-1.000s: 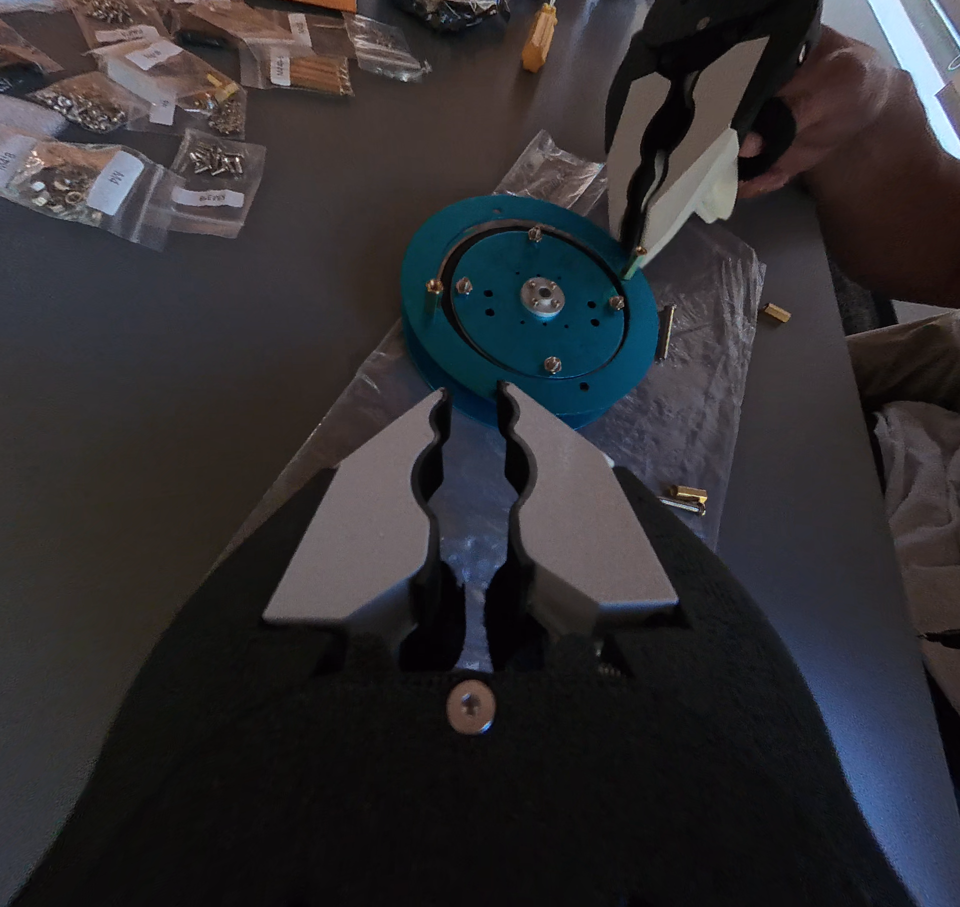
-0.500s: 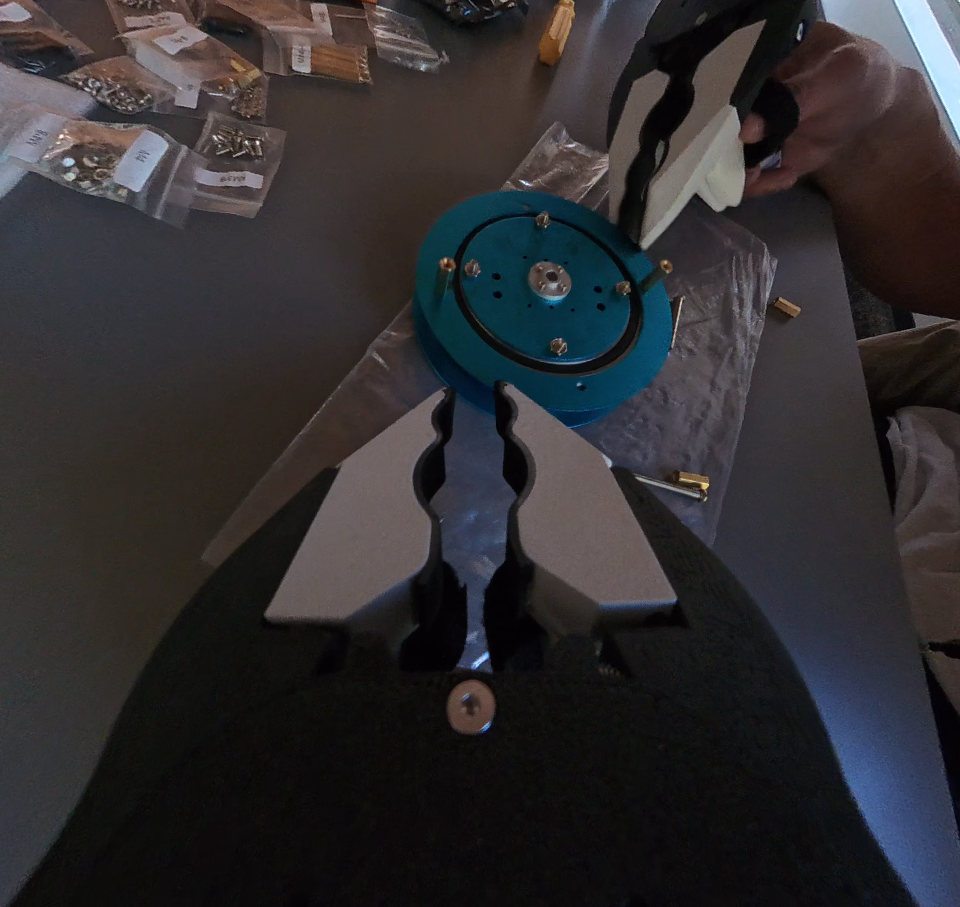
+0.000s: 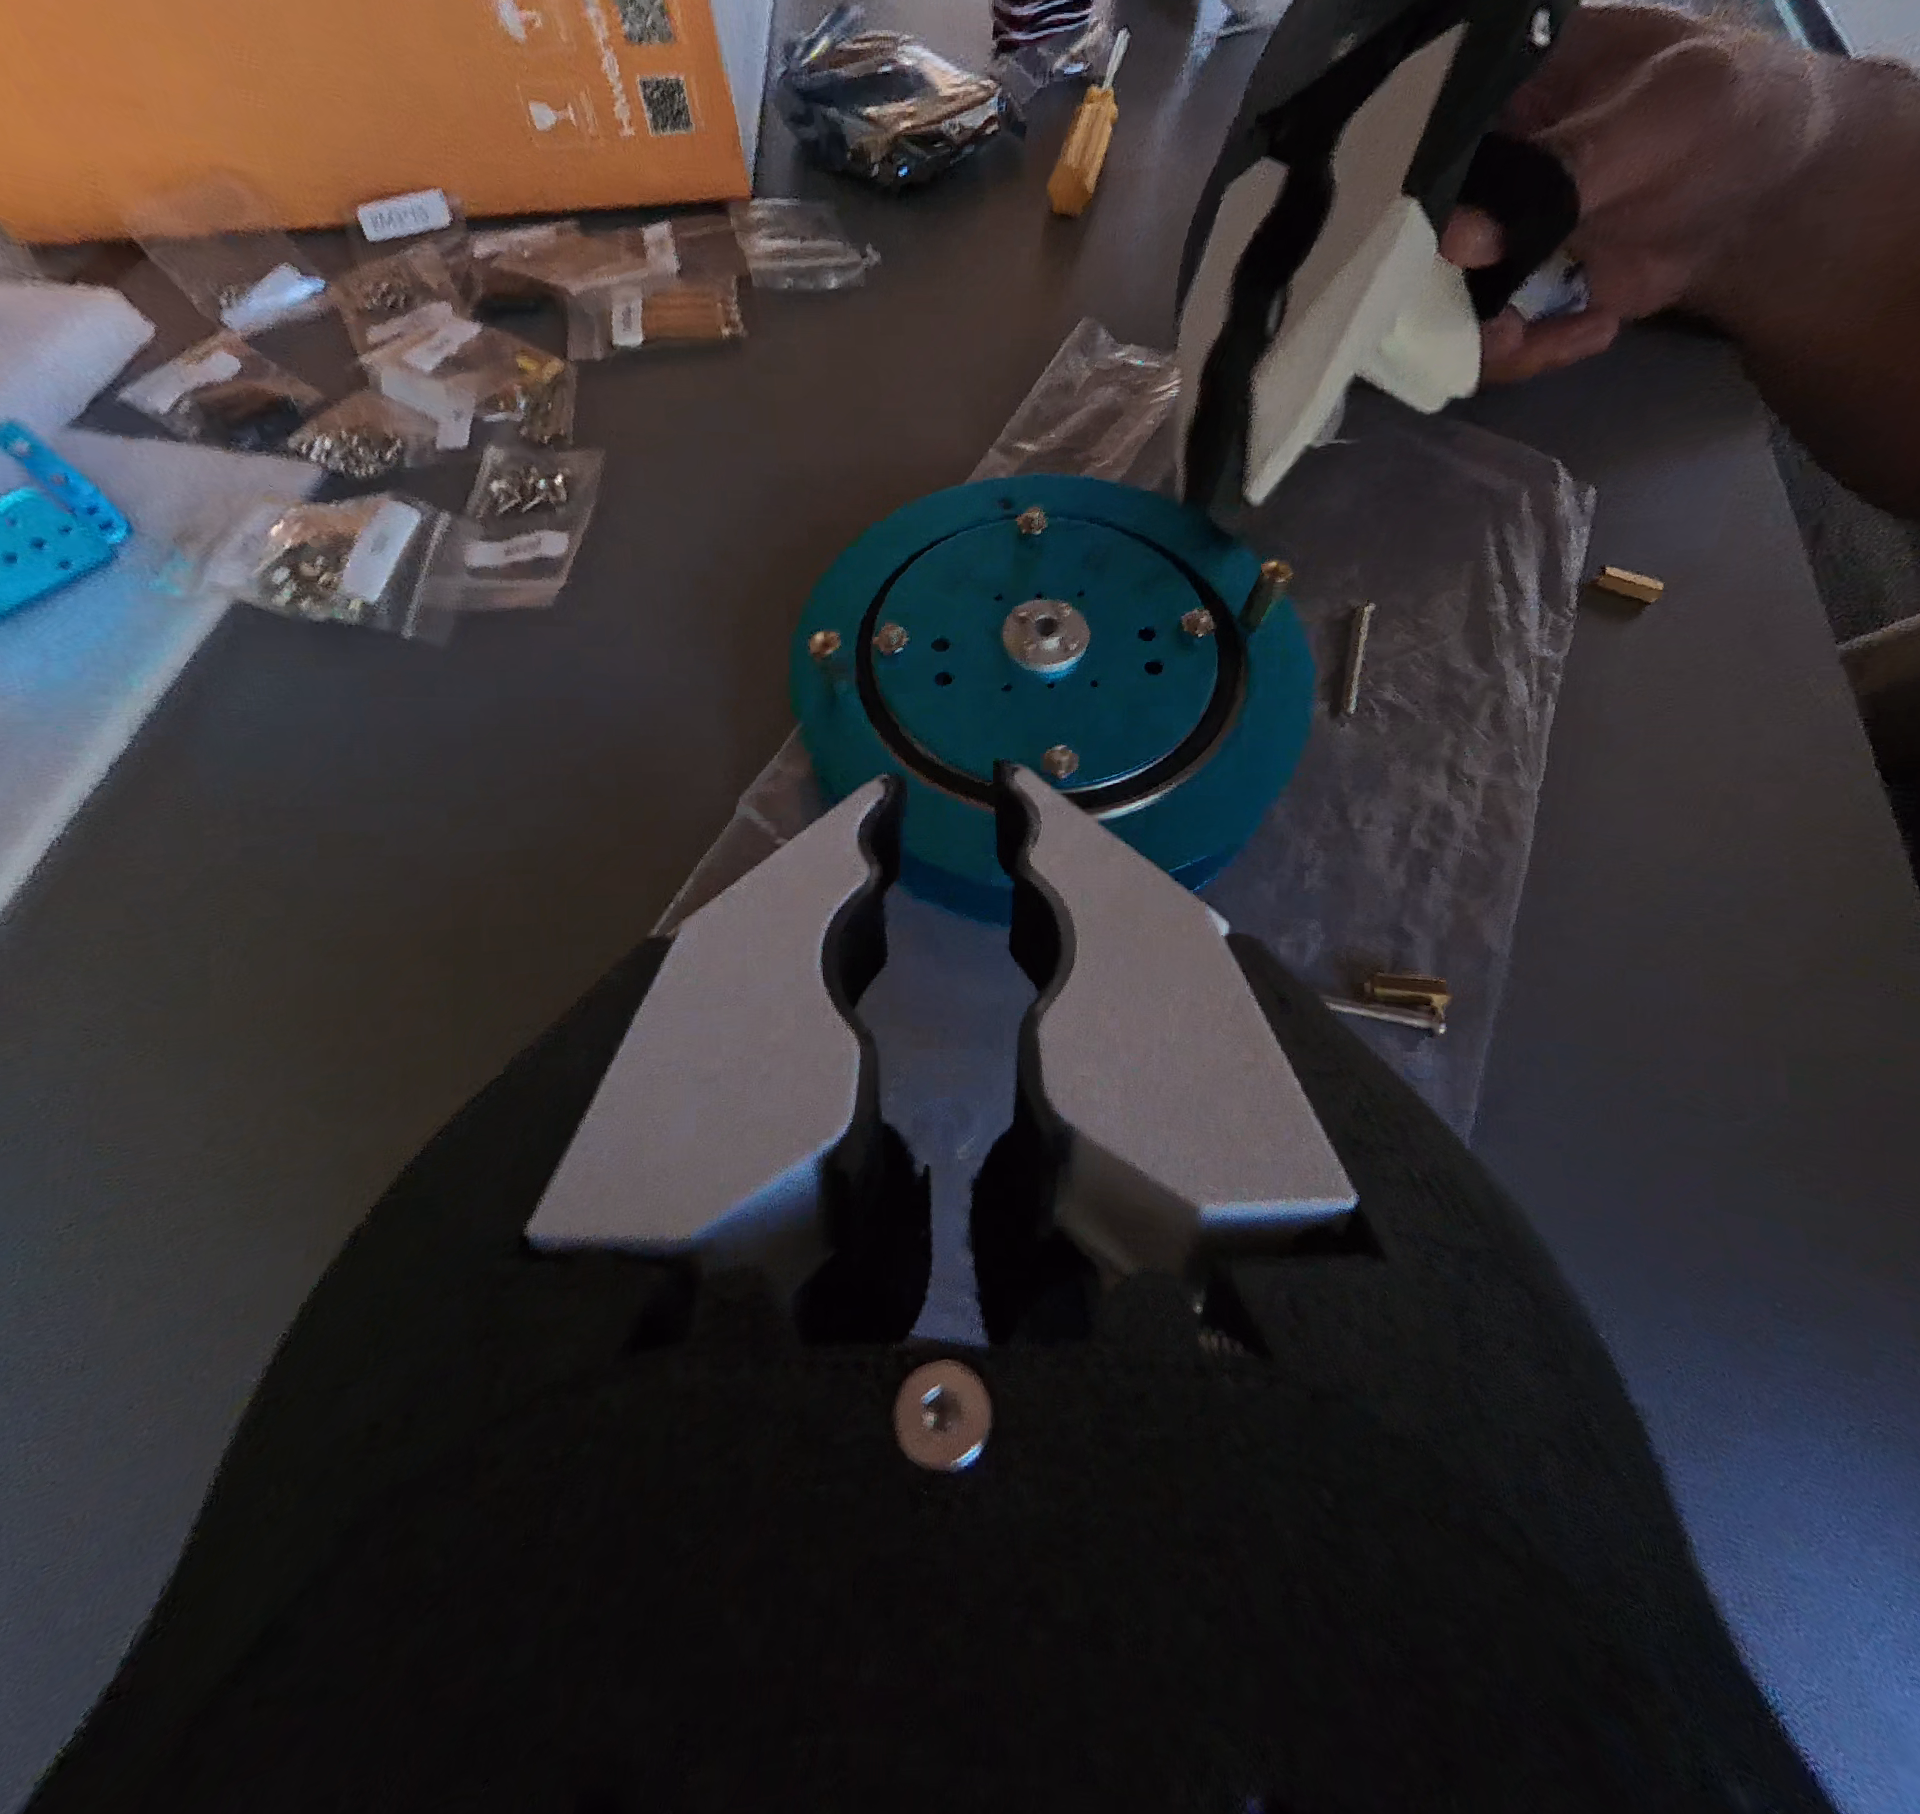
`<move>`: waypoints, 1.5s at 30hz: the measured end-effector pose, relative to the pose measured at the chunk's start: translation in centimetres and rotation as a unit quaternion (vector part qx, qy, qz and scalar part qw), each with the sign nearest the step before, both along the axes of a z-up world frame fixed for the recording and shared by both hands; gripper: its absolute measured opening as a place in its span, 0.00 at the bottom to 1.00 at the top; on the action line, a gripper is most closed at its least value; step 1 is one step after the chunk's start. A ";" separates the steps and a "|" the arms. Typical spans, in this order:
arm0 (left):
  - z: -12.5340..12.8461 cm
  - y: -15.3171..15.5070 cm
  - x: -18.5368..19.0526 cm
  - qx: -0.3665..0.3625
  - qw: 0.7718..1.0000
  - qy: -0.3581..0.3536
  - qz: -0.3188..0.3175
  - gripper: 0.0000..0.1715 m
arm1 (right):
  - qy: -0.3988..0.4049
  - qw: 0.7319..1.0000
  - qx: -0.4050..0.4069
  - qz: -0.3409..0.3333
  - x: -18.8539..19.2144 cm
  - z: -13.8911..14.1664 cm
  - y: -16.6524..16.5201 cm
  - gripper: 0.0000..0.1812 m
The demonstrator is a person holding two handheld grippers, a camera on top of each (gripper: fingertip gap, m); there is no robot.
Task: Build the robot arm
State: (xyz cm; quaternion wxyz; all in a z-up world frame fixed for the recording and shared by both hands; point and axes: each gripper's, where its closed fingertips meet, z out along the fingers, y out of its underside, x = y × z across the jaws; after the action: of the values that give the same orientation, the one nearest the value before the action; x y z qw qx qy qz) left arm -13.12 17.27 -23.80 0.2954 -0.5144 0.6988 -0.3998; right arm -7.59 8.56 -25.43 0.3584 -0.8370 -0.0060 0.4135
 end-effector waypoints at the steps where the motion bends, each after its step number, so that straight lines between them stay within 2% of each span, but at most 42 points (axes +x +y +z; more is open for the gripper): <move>1: 0.1 -0.8 0.1 0.012 1.000 -0.009 -0.012 0.10 | -0.009 1.000 0.013 -0.008 0.3 0.2 -0.1 0.08; 4: 0.6 -3.6 0.3 0.047 0.997 -0.039 -0.043 0.11 | -0.074 0.994 0.074 -0.037 1.2 0.9 -0.3 0.08; 7: 1.4 -6.1 0.8 0.069 0.994 -0.065 -0.054 0.11 | -0.153 0.978 0.135 -0.036 0.7 1.6 -0.4 0.09; 10: 2.0 -7.5 1.5 0.060 0.995 -0.066 -0.040 0.11 | -0.212 0.965 0.156 -0.006 -0.7 1.3 -0.6 0.12; 13: 1.7 -8.4 2.2 0.044 0.997 -0.045 -0.034 0.12 | -0.297 0.938 0.181 -0.018 -1.3 1.1 -0.8 0.15; 16: 1.0 -8.5 3.0 0.051 0.998 -0.025 -0.030 0.11 | -0.384 0.898 0.202 -0.077 -1.0 1.4 -1.5 0.19; 19: 0.4 -8.6 3.4 0.057 0.998 -0.013 -0.038 0.10 | -0.434 0.861 0.216 -0.155 0.3 3.7 -2.5 0.10; 21: -0.1 -8.7 3.4 0.070 0.997 -0.004 -0.046 0.10 | -0.448 0.847 0.223 -0.181 0.8 5.4 -3.2 0.08; 23: -0.5 -8.6 3.5 0.086 0.995 0.001 -0.050 0.08 | -0.424 0.864 0.205 -0.179 0.2 5.2 -4.1 0.10; 24: -0.7 -8.6 3.4 0.090 0.995 0.004 -0.054 0.04 | -0.400 0.881 0.190 -0.168 -0.5 4.4 -4.6 0.13; 25: -0.7 -8.7 3.4 0.091 0.994 0.004 -0.056 0.04 | -0.374 0.898 0.176 -0.150 -1.6 3.2 -5.2 0.18; 27: -0.8 -8.6 3.4 0.091 0.994 0.002 -0.055 0.03 | -0.362 0.912 0.156 -0.117 -3.2 1.0 -6.3 0.26; 29: -0.8 -8.8 3.3 0.086 0.995 0.006 -0.059 0.03 | -0.366 0.909 0.147 -0.132 -3.2 0.1 -7.1 0.25; 32: -0.4 -8.9 3.2 0.081 0.995 0.000 -0.061 0.03 | -0.352 0.910 0.173 -0.137 -4.0 0.9 -7.0 0.22; 34: 0.3 -8.8 3.3 0.061 0.996 -0.007 -0.059 0.03 | -0.368 0.899 0.187 -0.146 -3.9 1.8 -6.1 0.20; 36: 0.7 -8.7 3.3 0.043 0.997 -0.009 -0.058 0.03 | -0.384 0.885 0.212 -0.156 -3.8 2.6 -4.6 0.15; 40: 1.4 -8.4 3.4 0.018 0.998 -0.012 -0.052 0.03 | -0.417 0.874 0.185 -0.169 -2.9 1.9 -1.9 0.11; 41: 1.7 -8.3 3.4 0.012 0.999 -0.014 -0.050 0.03 | -0.411 0.876 0.184 -0.173 -2.9 1.9 -1.4 0.09; 45: 3.1 -8.0 3.6 -0.021 0.998 -0.020 -0.048 0.03 | -0.379 0.891 0.184 -0.172 -3.4 2.1 -0.2 0.14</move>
State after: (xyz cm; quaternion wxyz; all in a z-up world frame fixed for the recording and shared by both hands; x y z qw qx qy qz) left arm -9.48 9.25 -20.65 0.2789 -0.4783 0.7083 -0.4378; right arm -10.99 8.35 -23.28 0.5420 -0.8371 -0.0732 -0.0113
